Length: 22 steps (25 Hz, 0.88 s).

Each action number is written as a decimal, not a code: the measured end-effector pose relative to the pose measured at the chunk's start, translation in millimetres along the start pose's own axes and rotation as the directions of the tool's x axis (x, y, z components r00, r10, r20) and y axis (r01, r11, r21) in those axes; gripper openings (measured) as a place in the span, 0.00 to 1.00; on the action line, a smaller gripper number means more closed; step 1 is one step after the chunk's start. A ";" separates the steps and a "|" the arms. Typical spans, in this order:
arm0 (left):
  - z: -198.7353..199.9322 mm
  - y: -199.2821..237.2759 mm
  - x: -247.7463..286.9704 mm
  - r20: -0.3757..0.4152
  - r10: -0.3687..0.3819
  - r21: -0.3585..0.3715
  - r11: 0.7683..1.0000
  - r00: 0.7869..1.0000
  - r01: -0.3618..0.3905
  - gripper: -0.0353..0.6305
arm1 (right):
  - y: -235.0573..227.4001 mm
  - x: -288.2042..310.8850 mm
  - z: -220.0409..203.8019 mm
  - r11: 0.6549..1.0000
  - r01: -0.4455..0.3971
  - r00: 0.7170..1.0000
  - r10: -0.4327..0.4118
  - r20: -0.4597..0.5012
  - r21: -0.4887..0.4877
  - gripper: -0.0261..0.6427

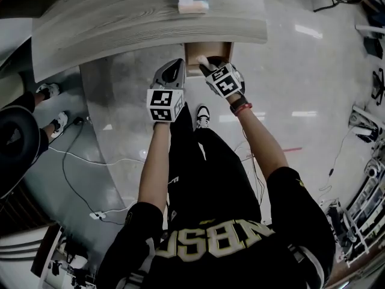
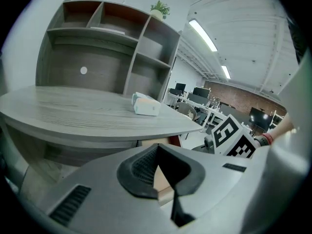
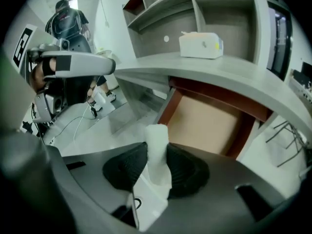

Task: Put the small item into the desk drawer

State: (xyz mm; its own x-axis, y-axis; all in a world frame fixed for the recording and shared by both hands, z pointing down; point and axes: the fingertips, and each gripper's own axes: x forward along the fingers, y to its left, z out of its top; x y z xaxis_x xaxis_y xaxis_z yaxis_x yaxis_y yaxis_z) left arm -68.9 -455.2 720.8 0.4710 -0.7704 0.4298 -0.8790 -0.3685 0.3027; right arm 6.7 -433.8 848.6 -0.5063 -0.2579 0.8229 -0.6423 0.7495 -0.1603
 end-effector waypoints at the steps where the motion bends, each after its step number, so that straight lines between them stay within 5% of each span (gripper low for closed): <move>1: -2.4 2.0 2.2 -0.003 -0.002 -0.001 1.000 1.000 0.002 0.07 | -1.0 6.4 -3.0 1.000 -0.001 1.000 0.001 -0.015 -0.021 0.24; 11: -27.3 16.1 17.4 -0.028 -0.012 -0.028 1.000 1.000 0.012 0.07 | -13.5 57.0 -44.6 0.973 -0.042 0.984 0.001 -0.179 -0.227 0.24; 22: -45.7 26.0 15.5 -0.046 -0.002 -0.069 0.998 0.999 -0.001 0.07 | -20.8 89.6 -75.4 0.947 -0.088 0.950 -0.014 -0.313 -0.310 0.24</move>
State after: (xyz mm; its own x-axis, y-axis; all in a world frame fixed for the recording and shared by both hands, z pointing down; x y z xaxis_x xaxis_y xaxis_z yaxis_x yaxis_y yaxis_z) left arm -81.1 -452.9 774.2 0.4759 -0.7449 0.4675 -0.8721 -0.3311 0.3602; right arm 18.1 -426.6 966.8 -0.2917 -0.0649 0.9543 -0.3855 0.9211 -0.0552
